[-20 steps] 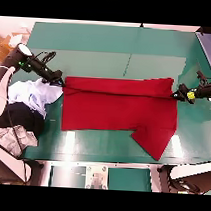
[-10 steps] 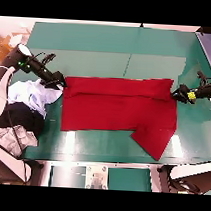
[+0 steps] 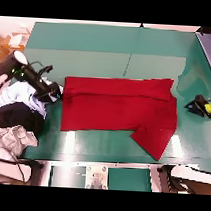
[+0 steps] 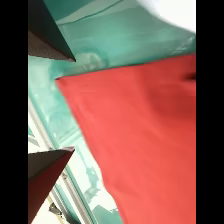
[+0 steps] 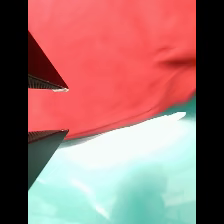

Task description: Fold the shirts.

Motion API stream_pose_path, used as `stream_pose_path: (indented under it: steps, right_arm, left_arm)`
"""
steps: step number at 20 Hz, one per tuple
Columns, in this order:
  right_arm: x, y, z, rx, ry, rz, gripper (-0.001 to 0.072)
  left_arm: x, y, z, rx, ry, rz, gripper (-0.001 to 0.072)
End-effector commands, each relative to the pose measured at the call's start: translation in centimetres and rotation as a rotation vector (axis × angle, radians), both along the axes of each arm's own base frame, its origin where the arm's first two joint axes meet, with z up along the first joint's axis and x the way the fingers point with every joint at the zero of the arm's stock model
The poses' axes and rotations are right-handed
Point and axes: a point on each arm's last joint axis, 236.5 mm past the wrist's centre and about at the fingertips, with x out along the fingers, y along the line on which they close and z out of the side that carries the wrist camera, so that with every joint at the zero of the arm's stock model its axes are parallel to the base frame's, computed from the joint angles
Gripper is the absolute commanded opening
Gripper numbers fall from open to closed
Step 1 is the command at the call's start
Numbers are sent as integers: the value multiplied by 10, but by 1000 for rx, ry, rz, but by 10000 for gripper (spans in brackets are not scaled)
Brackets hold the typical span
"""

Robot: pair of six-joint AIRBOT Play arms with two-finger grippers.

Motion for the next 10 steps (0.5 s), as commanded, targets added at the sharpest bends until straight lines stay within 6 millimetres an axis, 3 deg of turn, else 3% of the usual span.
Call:
stream_pose_path:
  steps: [1,4,5,6,10]
  right_arm:
    - [-58,-14,-4,-67,-4,-120,293]
    - [-93,-12,-16,-93,-15,-195,309]
    - [-99,-9,-22,-85,-13,-220,379]
    - [-102,-2,-29,-66,-8,-232,417]
    - [-104,18,-42,-6,-2,-245,417]
  left_arm:
    - [-55,-6,-13,34,-67,105,610]
    - [-95,-34,-19,-52,-153,262,611]
    - [-104,-40,-23,-78,-176,316,611]
    - [-115,-45,-30,-96,-192,370,611]
    - [-145,-61,-58,-175,-152,560,611]
